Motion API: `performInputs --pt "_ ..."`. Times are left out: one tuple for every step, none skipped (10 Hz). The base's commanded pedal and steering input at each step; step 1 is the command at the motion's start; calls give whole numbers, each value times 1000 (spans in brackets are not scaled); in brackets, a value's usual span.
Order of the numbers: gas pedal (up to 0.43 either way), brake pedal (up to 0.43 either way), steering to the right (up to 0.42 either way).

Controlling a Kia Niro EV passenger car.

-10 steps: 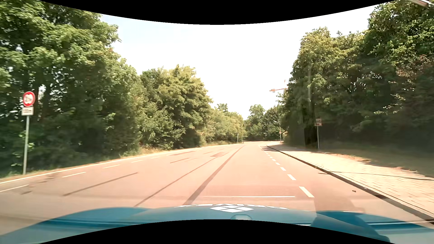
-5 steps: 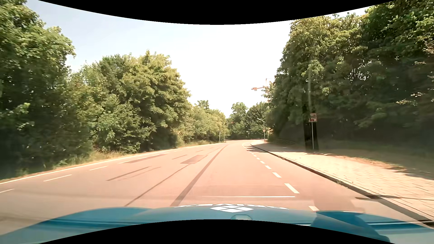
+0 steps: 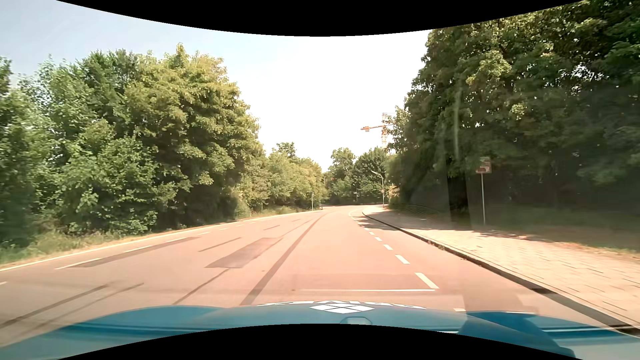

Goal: Follow the waypoints while adhering to traffic rules and regulations

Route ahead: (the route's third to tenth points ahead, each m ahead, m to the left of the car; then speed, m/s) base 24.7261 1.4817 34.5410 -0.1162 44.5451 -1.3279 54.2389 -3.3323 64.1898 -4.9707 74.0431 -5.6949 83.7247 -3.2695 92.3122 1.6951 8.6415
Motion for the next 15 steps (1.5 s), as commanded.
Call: performInputs --pt "87 0 13" --pt "87 0 9" --pt "87 0 6" --pt "87 0 6" --pt "87 0 3" --pt "87 0 2" --pt "87 0 1" --pt "87 0 0" --pt "67 0 -1" --pt "28 0 0" --pt "0 0 0" --pt "0 0 0" --pt "0 0 0" --pt "0 0 0" --pt "0 0 2"
